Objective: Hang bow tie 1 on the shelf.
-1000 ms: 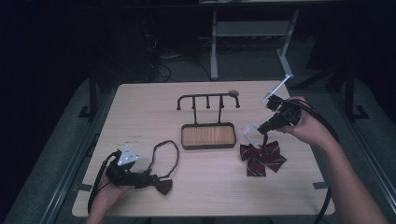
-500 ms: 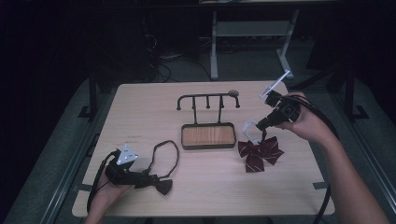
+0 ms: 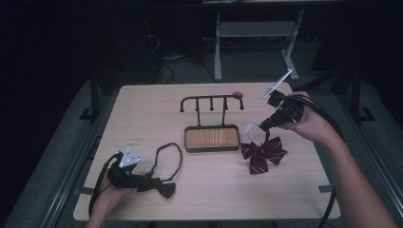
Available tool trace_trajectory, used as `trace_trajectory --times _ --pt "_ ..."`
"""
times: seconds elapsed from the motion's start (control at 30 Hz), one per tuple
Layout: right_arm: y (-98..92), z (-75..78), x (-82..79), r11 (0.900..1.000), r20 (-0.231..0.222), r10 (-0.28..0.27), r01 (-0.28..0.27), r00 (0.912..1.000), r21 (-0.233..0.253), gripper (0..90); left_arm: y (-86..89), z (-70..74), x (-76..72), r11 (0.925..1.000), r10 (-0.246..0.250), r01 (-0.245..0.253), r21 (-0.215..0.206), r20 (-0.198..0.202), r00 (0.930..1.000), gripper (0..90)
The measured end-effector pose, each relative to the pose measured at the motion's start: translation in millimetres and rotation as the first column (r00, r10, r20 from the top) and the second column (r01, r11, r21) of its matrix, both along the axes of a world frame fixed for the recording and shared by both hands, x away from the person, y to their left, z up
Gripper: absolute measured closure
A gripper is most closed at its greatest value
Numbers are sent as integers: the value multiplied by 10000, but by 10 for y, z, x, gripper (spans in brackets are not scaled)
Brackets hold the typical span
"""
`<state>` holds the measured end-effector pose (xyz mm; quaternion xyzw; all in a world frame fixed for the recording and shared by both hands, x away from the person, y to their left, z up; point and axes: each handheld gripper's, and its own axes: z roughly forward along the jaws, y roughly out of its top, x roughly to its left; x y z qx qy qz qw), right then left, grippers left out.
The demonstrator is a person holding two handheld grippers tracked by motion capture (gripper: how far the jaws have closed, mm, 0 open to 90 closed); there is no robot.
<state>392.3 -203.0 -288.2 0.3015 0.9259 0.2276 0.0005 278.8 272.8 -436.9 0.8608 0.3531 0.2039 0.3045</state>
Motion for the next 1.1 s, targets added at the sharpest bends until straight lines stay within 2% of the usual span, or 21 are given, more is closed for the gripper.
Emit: trace_trajectory --times 0.5,1.1 --pt "29 62 -1 10000 72 77 -77 9999 21 859 -13 9 -3 10000 -4 4 -2 -6 10000 271" --pt "233 228 140 9998 352 197 -194 9992 -91 860 -6 12 1 10000 -34 34 -3 -17 10000 271"
